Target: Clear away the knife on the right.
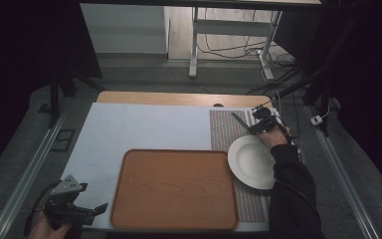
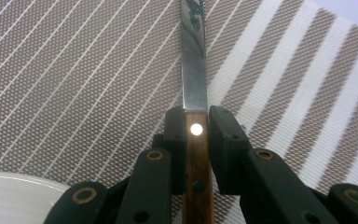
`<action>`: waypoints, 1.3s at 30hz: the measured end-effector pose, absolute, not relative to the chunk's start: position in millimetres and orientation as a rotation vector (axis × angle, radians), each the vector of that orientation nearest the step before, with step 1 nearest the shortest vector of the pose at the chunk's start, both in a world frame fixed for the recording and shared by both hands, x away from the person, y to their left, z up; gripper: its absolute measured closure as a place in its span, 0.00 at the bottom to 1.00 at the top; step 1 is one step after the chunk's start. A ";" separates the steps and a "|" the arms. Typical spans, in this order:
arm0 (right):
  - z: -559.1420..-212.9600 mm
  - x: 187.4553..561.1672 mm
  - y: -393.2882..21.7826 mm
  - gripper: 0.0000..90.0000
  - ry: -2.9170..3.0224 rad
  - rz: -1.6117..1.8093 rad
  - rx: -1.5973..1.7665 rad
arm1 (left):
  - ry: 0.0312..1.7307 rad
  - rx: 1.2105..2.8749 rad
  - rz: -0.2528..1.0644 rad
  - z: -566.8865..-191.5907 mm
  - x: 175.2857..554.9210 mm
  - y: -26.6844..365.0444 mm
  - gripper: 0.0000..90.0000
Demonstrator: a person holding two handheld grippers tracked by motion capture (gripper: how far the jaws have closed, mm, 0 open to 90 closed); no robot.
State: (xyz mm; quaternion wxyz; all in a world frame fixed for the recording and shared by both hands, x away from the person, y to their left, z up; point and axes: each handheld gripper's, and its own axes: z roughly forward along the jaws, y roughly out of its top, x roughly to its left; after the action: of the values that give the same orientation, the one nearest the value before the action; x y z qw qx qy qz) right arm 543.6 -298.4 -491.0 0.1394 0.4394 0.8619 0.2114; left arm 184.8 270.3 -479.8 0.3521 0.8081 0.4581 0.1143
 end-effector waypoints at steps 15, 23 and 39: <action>-471.2 536.7 -337.1 0.87 2.362 0.648 1.365 | 1.187 2.093 0.296 -479.8 184.9 270.0 0.01; -459.5 525.1 -345.8 0.87 2.333 0.666 1.381 | 1.188 2.096 0.301 -479.8 184.9 269.6 0.01; -447.7 490.5 -321.1 0.87 2.394 0.740 1.328 | 1.184 2.103 0.305 -479.7 185.4 268.8 0.02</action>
State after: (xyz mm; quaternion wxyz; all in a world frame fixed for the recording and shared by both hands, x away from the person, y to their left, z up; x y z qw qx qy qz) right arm 490.5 -321.1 -447.7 0.1523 0.4627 0.8344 0.2579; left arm 185.4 268.8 -479.7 0.3472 0.8108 0.4564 0.1175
